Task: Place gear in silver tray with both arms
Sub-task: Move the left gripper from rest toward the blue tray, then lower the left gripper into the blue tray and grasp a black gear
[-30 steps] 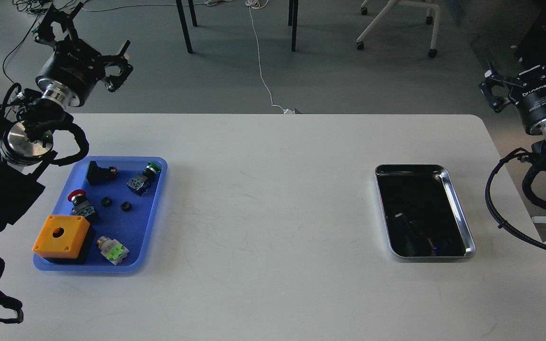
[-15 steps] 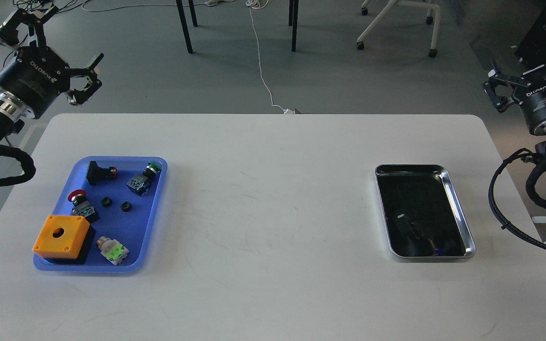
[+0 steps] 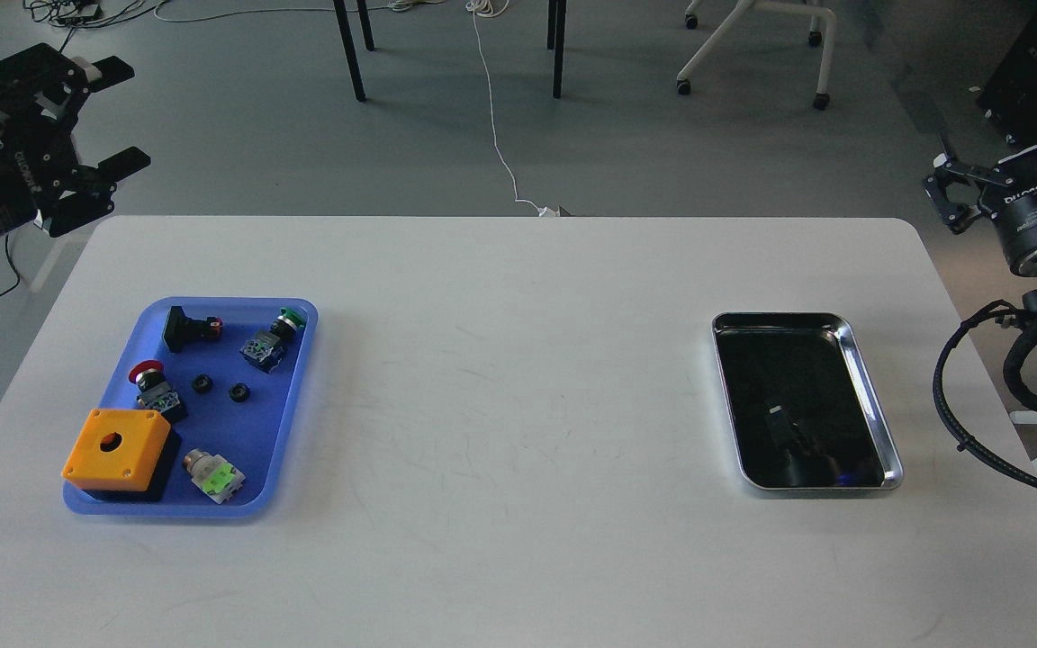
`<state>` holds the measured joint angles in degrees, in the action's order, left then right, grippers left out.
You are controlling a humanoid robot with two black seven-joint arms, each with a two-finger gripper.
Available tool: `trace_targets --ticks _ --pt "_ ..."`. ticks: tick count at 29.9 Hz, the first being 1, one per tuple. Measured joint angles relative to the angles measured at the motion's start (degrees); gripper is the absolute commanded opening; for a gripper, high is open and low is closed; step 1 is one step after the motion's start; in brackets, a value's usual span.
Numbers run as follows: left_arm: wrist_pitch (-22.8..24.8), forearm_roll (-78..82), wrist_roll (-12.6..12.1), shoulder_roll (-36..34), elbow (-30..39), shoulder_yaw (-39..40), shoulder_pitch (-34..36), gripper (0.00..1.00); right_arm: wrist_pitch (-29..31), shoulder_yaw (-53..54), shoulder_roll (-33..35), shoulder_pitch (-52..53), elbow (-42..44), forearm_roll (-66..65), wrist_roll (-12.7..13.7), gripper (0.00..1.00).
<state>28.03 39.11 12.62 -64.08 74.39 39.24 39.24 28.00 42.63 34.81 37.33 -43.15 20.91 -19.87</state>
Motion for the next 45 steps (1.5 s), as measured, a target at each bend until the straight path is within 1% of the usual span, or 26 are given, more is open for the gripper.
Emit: trace_targets --ticks 3,5,9,13,14,15,17,21,22,24,26,28,33,36,39,42,45 --pt "-0.02 5.22 2.44 -0.70 3.25 0.35 0.01 0.95 0.00 0.04 0.10 -0.10 0.00 0.00 0.00 0.99" --pt "-0.03 9.68 3.22 -0.82 5.01 0.31 0.01 0.93 0.00 0.11 0.38 -0.14 0.00 0.00 0.00 0.99" --pt "-0.03 24.15 3.74 -0.34 6.37 -0.66 -0.07 0.92 0.00 0.17 1.12 -0.14 -0.23 0.00 0.00 0.99" --pt "-0.17 34.02 4.20 -0.12 6.52 -5.42 -0.51 0.90 0.00 0.18 1.80 -0.14 -0.39 0.00 0.00 0.99" --pt "-0.94 36.41 4.41 -0.10 6.51 -7.09 -0.53 0.90 0.00 0.18 1.93 -0.17 -0.39 0.00 0.00 0.99" --pt "-2.30 38.95 4.58 -0.09 6.51 -8.77 -0.58 0.90 0.00 0.18 2.01 -0.28 -0.40 0.00 0.00 0.99" --pt "-6.63 44.62 4.72 -0.03 6.49 -12.18 -0.67 0.90 0.00 0.18 2.06 -0.49 -0.40 0.00 0.00 0.99" --pt "-18.09 57.41 4.81 0.55 6.04 -20.27 -0.83 0.89 0.00 0.23 2.10 -0.58 -0.45 0.00 0.00 0.99" --pt "-20.10 60.00 4.81 0.83 5.76 -21.84 -0.83 0.89 0.00 0.25 2.10 -0.58 -0.49 0.00 0.00 0.99" --pt "-22.26 63.59 4.79 1.61 4.83 -23.71 -0.83 0.86 0.00 0.26 2.10 -0.59 -0.53 0.00 0.00 0.99" --pt "-23.06 65.33 4.66 2.78 3.65 -24.51 -0.84 0.84 0.00 0.27 2.10 -0.59 -0.53 0.00 0.00 0.99" --pt "-23.30 65.97 4.65 4.42 2.40 -24.90 -0.89 0.79 0.00 0.27 2.10 -0.59 -0.53 0.00 0.00 0.99" --pt "-23.45 66.29 4.60 8.93 -3.37 -27.03 -0.99 0.74 0.00 0.27 1.94 -0.59 -0.54 0.00 0.00 0.99" --pt "-24.27 67.19 4.60 10.87 -6.41 -28.79 -1.00 0.73 0.00 0.32 1.94 -0.66 -0.54 0.00 0.00 0.99" --pt "-26.27 68.71 4.59 11.68 -7.58 -30.21 -1.00 0.70 0.00 0.35 2.02 -0.88 -0.48 0.00 0.00 0.99" --pt "-27.08 69.14 4.42 11.85 -8.07 -30.70 -1.10 0.67 0.00 0.36 2.09 -1.23 -0.45 0.00 0.00 0.99" --pt "-27.26 69.43 4.34 12.01 -8.88 -30.86 -1.27 0.60 0.00 0.36 2.09 -1.43 -0.47 0.00 0.00 0.99"
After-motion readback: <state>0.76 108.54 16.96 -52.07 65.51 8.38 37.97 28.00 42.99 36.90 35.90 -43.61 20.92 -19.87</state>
